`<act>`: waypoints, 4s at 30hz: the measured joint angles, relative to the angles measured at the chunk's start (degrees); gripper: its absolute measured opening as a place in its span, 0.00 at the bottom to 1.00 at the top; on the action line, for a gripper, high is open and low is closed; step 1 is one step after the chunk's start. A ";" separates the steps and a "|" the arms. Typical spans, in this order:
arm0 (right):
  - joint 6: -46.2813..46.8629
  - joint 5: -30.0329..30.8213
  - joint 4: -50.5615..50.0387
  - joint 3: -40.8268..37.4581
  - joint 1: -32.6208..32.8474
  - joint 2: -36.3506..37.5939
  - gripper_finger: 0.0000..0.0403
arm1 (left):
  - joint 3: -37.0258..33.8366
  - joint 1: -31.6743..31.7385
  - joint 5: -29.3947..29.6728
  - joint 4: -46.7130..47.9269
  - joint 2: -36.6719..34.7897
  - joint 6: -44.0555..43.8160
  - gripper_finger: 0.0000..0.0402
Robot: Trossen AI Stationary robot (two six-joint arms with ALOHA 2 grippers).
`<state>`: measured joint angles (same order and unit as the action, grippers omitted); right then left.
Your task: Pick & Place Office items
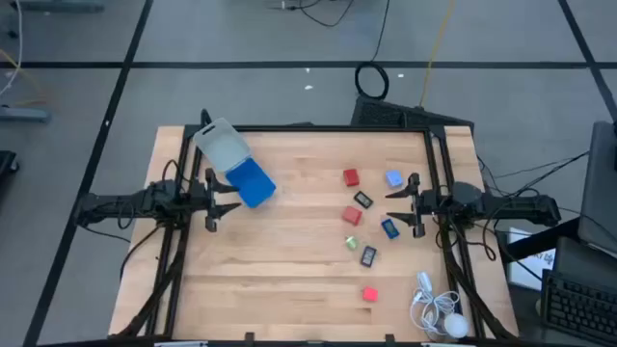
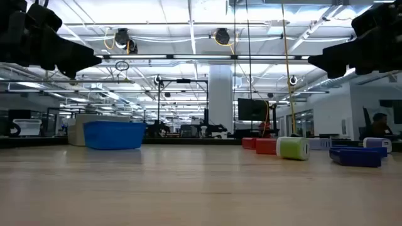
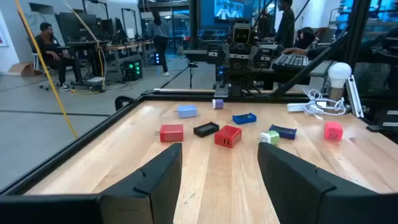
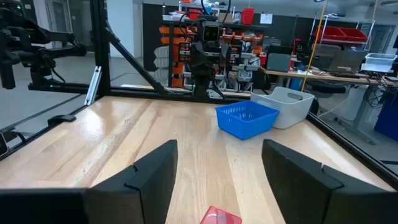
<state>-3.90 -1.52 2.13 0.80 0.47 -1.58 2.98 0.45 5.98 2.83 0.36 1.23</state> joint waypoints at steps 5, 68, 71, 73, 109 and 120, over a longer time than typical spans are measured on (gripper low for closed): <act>0.00 0.00 0.00 -0.02 0.02 0.00 0.56 | 0.00 0.00 -0.01 0.00 0.00 0.00 0.53; 0.00 0.00 0.00 -0.02 0.02 0.02 0.56 | 0.00 0.00 -0.02 0.00 0.00 0.00 0.53; 0.00 0.00 -0.02 -0.02 0.00 0.01 0.56 | 0.00 0.02 -0.01 0.00 0.00 0.00 0.53; 0.00 0.00 0.00 -0.02 0.02 0.02 0.56 | 0.00 0.00 0.00 0.00 0.00 0.00 0.53; -1.64 -0.20 1.13 -0.01 0.01 0.00 0.56 | 0.00 0.00 0.00 0.00 0.00 0.00 0.53; 22.57 0.02 16.22 -0.02 0.02 0.00 0.56 | 0.00 0.00 -0.02 0.00 0.00 0.00 0.53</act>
<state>18.67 -1.50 18.35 0.78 0.49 -1.58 2.98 0.45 5.96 2.83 0.36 1.23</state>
